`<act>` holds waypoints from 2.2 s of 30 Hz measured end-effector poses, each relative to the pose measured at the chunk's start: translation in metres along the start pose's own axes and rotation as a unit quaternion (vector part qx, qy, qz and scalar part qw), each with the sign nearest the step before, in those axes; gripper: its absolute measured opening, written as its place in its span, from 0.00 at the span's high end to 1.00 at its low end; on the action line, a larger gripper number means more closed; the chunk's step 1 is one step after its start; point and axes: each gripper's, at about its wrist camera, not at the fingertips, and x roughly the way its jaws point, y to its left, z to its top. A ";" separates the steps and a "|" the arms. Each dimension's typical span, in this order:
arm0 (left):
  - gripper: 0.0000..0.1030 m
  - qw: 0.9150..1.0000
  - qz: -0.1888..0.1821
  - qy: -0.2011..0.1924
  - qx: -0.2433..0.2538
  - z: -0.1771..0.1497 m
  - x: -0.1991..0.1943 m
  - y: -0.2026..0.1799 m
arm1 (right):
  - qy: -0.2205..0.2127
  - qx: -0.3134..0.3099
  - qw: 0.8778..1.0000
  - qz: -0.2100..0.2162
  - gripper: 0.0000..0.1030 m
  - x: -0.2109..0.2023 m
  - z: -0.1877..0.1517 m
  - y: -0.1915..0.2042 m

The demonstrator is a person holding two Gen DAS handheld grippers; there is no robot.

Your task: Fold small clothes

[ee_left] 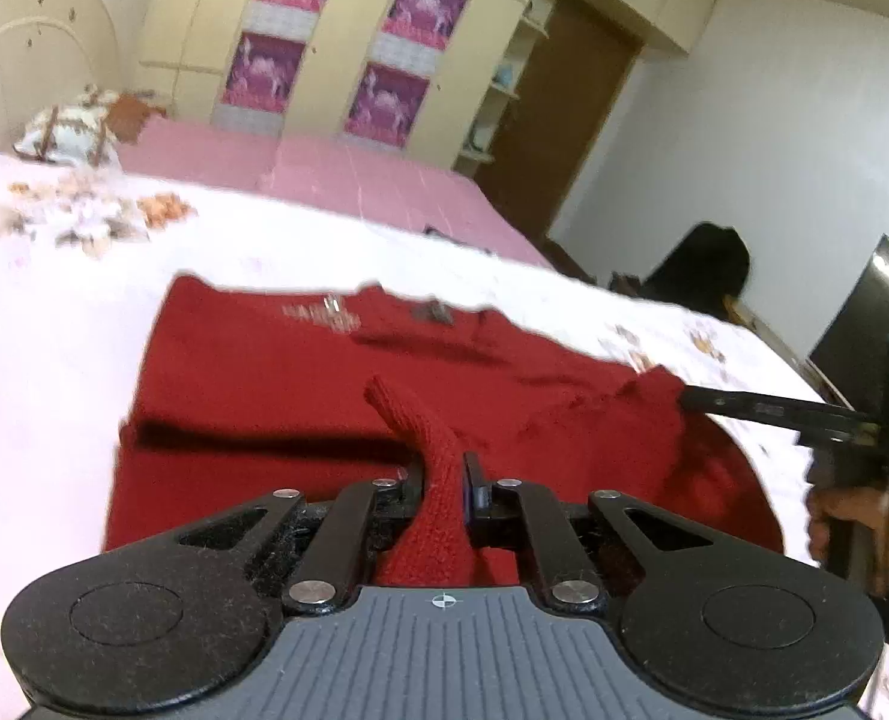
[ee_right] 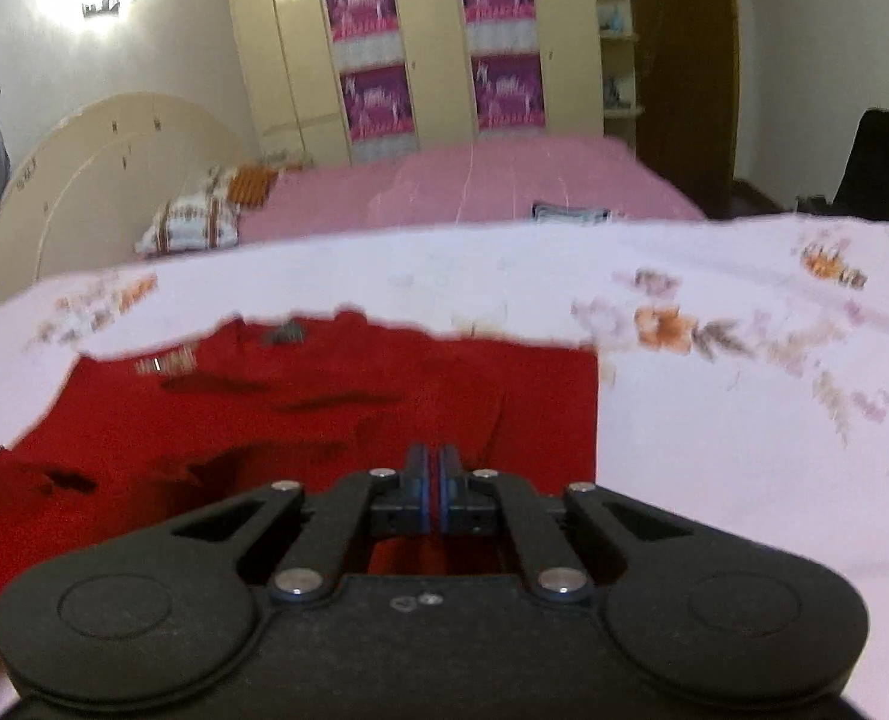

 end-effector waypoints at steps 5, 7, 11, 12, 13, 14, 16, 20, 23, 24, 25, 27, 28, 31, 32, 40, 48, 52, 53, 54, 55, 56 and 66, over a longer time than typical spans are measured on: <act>0.91 0.999 0.023 -0.038 -0.007 0.030 0.016 0.016 | -0.035 -0.011 0.999 -0.004 0.96 0.001 0.018 0.009; 0.91 0.998 0.032 -0.055 -0.010 0.043 0.024 0.021 | -0.052 -0.005 0.999 -0.010 0.97 0.002 0.024 0.008; 0.91 0.995 0.049 -0.085 -0.019 0.071 0.042 0.033 | -0.079 0.001 0.997 -0.024 0.97 0.013 0.040 0.005; 0.91 0.994 0.053 -0.094 -0.018 0.077 0.047 0.035 | -0.085 0.003 0.996 -0.028 0.97 0.017 0.045 0.003; 0.91 0.993 0.055 -0.100 -0.014 0.083 0.053 0.034 | -0.090 0.007 0.995 -0.031 0.97 0.019 0.047 0.001; 0.91 0.993 0.058 -0.103 -0.011 0.086 0.060 0.035 | -0.094 0.010 0.995 -0.033 0.97 0.024 0.051 -0.001; 0.91 0.993 0.073 -0.095 -0.008 0.090 0.079 0.037 | -0.083 0.018 0.996 -0.038 0.97 0.039 0.057 -0.007; 0.91 0.992 0.114 -0.060 -0.008 0.080 0.123 0.052 | -0.035 0.046 0.997 -0.041 0.97 0.078 0.052 -0.020; 0.91 0.988 0.147 -0.038 0.000 0.067 0.143 0.057 | -0.002 0.046 0.997 -0.057 0.97 0.103 0.041 -0.022; 0.91 0.987 0.158 -0.027 0.004 0.064 0.149 0.058 | 0.009 0.045 0.997 -0.064 0.96 0.110 0.037 -0.023; 0.91 0.985 0.170 -0.010 0.009 0.060 0.156 0.060 | 0.022 0.042 0.997 -0.069 0.96 0.116 0.034 -0.023; 0.90 0.981 0.192 -0.001 0.018 0.054 0.162 0.061 | 0.048 0.031 0.995 -0.076 0.95 0.128 0.027 -0.022; 0.90 0.981 0.195 -0.003 0.017 0.055 0.161 0.062 | 0.046 0.026 0.995 -0.085 0.92 0.128 0.025 -0.021; 0.87 0.980 0.200 -0.021 0.010 0.064 0.140 0.057 | 0.032 0.043 0.995 -0.089 0.76 0.116 0.029 -0.023; 0.75 0.980 0.196 -0.031 0.010 0.068 0.129 0.054 | 0.022 0.051 0.995 -0.081 0.76 0.107 0.032 -0.024; 0.21 0.987 0.144 -0.051 0.050 0.066 0.092 0.018 | 0.019 0.019 1.000 0.012 0.76 0.089 0.038 0.014; 0.21 0.985 0.154 0.026 0.077 0.042 0.167 0.025 | 0.050 -0.042 0.998 0.013 0.78 0.125 0.021 0.043; 0.17 0.983 0.163 0.017 0.079 0.051 0.175 0.036 | 0.045 -0.053 0.997 -0.036 0.79 0.139 0.020 0.024; 0.15 0.983 0.167 0.012 0.069 0.053 0.176 0.040 | 0.040 -0.048 0.997 -0.034 0.79 0.140 0.019 0.018; 0.15 0.983 0.173 0.008 0.056 0.053 0.176 0.043 | 0.038 -0.044 0.998 -0.038 0.80 0.140 0.020 0.016; 0.15 0.980 0.196 0.004 0.032 0.055 0.177 0.051 | 0.037 -0.040 0.998 -0.037 0.80 0.140 0.019 0.015; 0.15 0.979 0.203 0.003 0.016 0.055 0.176 0.058 | 0.034 -0.038 0.998 -0.038 0.80 0.139 0.017 0.015; 0.15 0.985 0.168 -0.012 0.039 0.048 0.118 0.034 | 0.014 -0.034 0.999 0.009 0.76 0.089 0.024 0.054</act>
